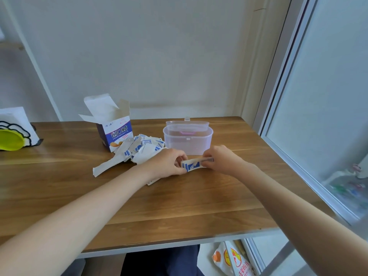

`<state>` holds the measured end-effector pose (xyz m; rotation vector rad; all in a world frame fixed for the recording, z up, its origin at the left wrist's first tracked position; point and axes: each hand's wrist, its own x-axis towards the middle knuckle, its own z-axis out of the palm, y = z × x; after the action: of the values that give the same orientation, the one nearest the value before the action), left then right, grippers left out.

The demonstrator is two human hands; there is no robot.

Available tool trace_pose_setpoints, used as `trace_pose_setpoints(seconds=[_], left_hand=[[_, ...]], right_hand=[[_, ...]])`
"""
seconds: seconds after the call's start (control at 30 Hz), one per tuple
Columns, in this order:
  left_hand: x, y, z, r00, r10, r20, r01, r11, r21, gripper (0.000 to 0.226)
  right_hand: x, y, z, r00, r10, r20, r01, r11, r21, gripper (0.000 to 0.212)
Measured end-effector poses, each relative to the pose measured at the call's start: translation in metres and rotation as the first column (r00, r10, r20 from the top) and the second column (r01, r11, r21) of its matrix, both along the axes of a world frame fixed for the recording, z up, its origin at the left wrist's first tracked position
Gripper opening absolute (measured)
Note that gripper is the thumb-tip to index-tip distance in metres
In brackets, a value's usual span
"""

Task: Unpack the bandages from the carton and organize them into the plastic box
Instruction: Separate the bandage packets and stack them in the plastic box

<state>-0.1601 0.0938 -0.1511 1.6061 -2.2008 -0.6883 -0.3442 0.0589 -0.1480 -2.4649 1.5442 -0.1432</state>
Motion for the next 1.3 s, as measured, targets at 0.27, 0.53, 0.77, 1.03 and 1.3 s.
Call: trace_pose_setpoints(seconds=[0.27,0.53,0.77,1.03,1.3], left_hand=[[0.004,0.004,-0.005,0.982,0.093,0.165,-0.053,0.971,-0.232,0.026],[0.005,0.01,-0.005,0.954,0.071,0.291,0.004,0.969,-0.249,0.036],[0.016,-0.019,0.055,0.973,0.192,-0.128,-0.228,0.88,-0.416,0.027],[0.023,-0.083,0.074,0.944,0.062,0.325,-0.017,0.99,-0.138,0.026],[0.004,-0.101,0.085,0.84,-0.265,0.474,0.155,0.954,0.258,0.058]], right_hand=[[0.007,0.007,-0.003,0.973,0.139,-0.183,-0.169,0.973,-0.159,0.027],[0.005,0.012,0.0,0.985,0.12,-0.125,-0.132,0.987,-0.095,0.017],[0.015,-0.011,0.07,0.99,0.125,0.07,-0.105,0.965,-0.239,0.02],[0.054,-0.084,0.068,0.96,0.091,-0.265,-0.08,0.995,0.052,0.028],[0.074,-0.102,0.055,0.927,0.099,-0.361,0.061,0.911,0.408,0.044]])
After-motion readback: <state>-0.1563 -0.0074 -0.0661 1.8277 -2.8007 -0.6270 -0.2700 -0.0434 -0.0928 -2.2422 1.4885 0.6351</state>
